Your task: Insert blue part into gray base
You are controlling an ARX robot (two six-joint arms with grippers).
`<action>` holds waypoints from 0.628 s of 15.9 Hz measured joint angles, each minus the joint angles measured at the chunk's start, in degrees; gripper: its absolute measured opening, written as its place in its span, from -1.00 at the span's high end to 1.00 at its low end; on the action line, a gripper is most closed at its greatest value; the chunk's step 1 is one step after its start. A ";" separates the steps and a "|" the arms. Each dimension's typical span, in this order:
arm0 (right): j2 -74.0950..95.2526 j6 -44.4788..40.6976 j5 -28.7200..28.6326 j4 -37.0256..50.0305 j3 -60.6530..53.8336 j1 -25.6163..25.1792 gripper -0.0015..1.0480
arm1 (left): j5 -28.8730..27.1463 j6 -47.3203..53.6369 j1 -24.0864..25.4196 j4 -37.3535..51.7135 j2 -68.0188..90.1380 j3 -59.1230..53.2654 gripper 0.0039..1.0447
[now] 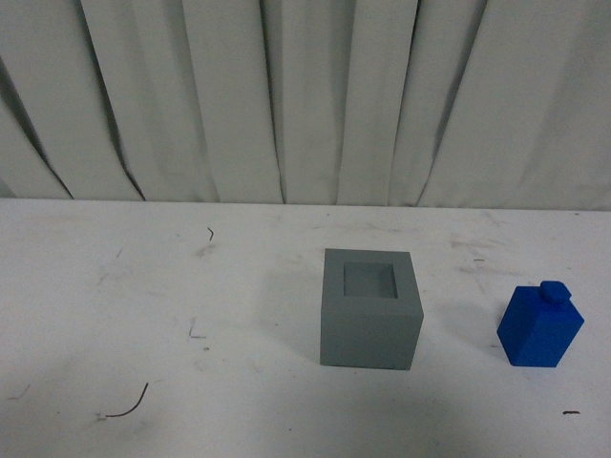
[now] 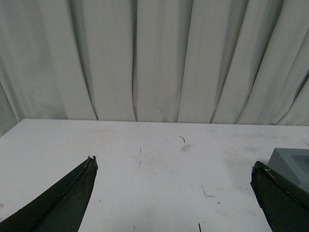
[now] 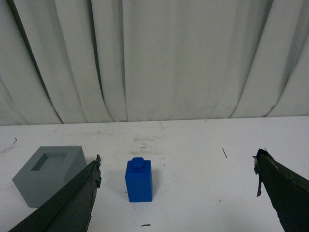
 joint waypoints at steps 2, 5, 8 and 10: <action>0.00 -0.02 0.00 0.00 0.00 0.00 -0.88 | 0.00 0.00 0.00 0.00 0.00 0.00 -0.88; 0.00 -0.02 0.00 0.00 0.00 0.00 -0.88 | 0.00 0.02 0.00 0.00 0.00 0.00 -0.88; 0.00 0.00 0.00 0.00 0.00 0.00 -0.88 | 0.00 0.00 0.00 0.00 0.00 0.00 -0.88; 0.00 -0.02 0.00 0.00 0.00 0.00 -0.88 | 0.00 0.02 0.00 0.00 0.00 0.00 -0.88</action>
